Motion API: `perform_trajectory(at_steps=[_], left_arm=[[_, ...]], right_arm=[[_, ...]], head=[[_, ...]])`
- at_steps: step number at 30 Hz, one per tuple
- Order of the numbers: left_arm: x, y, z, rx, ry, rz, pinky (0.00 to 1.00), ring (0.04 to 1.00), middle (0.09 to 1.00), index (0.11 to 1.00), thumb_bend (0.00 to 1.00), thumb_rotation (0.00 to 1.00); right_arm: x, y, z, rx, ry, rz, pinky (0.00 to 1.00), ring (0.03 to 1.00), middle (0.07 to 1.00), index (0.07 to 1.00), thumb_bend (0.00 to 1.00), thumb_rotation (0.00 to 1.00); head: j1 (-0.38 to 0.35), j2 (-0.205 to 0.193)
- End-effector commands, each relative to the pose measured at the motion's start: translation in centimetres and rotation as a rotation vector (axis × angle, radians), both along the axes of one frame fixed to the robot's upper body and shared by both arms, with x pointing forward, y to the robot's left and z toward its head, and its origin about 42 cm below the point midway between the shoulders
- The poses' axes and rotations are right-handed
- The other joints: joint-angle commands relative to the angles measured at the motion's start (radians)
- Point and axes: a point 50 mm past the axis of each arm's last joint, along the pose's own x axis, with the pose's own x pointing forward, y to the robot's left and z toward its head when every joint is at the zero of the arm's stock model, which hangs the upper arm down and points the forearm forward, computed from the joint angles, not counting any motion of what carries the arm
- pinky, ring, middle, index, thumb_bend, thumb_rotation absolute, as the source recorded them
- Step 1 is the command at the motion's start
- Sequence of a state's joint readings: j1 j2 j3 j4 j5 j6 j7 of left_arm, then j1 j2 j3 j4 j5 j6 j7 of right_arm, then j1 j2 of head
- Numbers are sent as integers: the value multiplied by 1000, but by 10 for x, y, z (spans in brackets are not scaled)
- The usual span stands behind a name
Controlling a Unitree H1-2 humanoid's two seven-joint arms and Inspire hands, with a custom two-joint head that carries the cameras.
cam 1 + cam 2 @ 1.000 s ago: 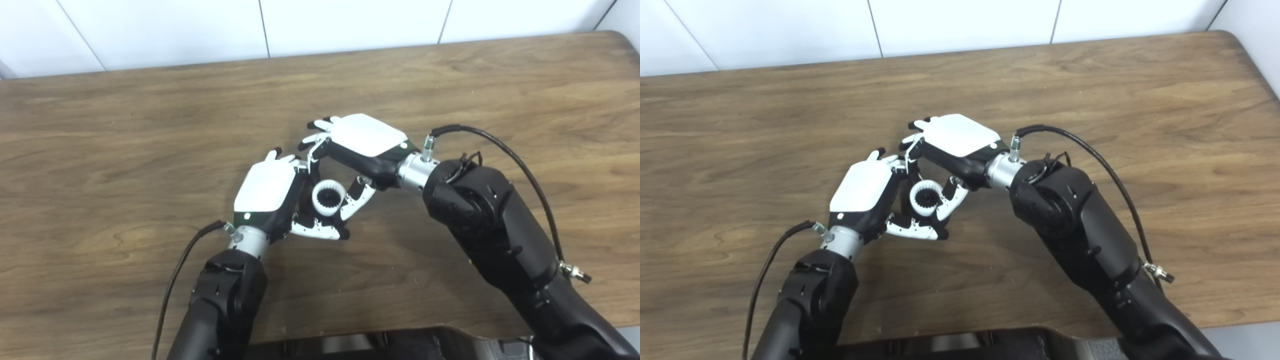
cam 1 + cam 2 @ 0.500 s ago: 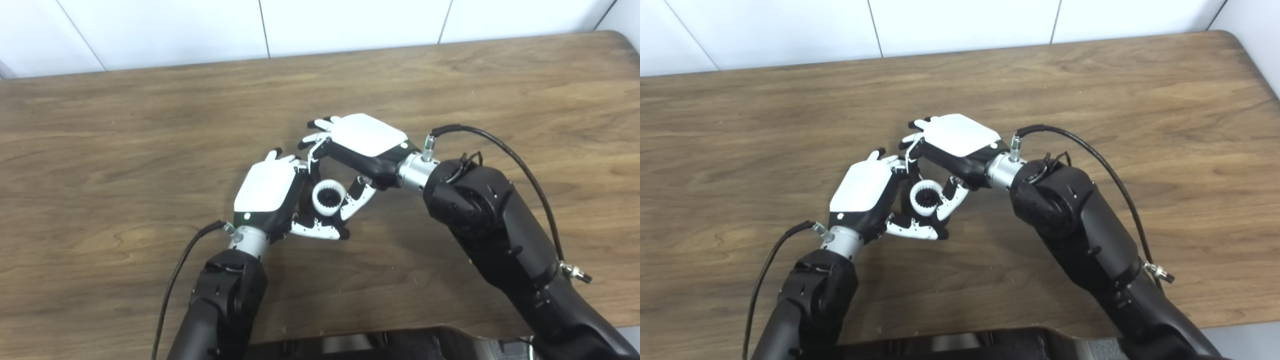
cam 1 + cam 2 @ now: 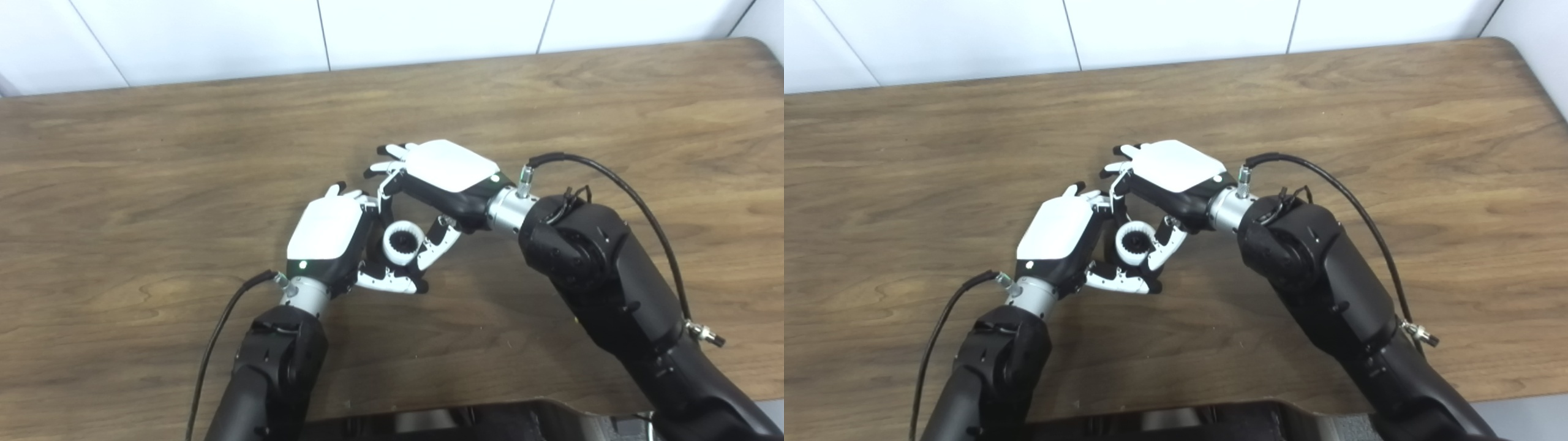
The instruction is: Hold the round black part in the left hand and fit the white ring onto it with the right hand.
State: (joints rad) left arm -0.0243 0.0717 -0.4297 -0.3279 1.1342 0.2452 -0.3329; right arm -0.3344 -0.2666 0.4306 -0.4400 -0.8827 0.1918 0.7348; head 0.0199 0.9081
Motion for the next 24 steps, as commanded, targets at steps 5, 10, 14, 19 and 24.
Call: perform_trajectory(at_steps=[5, 10, 14, 19, 24], left_arm=[[3, 0, 5, 10, -22, 0, 993, 883, 773, 484, 524, 55], [3, 0, 5, 11, -21, 1, 989, 882, 771, 484, 524, 56], [3, 0, 5, 12, -20, 2, 993, 882, 772, 484, 525, 56], [2, 1, 5, 9, -19, 2, 995, 883, 773, 484, 525, 56], [2, 1, 5, 16, -22, 0, 992, 882, 772, 485, 525, 56]], right_arm=[[4, -2, 11, -3, -50, 5, 1000, 1000, 904, 493, 525, 147], [4, -2, 11, -3, -57, 14, 1000, 1000, 905, 611, 878, 173], [3, -2, 12, -5, -56, 18, 1000, 1000, 908, 642, 927, 181], [2, -2, 13, -6, -57, 21, 1000, 1000, 913, 655, 941, 188], [2, -2, 13, -7, -53, 21, 1000, 1000, 915, 655, 939, 192]], head=[[1, 0], [1, 1], [0, 1], [-1, 3], [-1, 5]])
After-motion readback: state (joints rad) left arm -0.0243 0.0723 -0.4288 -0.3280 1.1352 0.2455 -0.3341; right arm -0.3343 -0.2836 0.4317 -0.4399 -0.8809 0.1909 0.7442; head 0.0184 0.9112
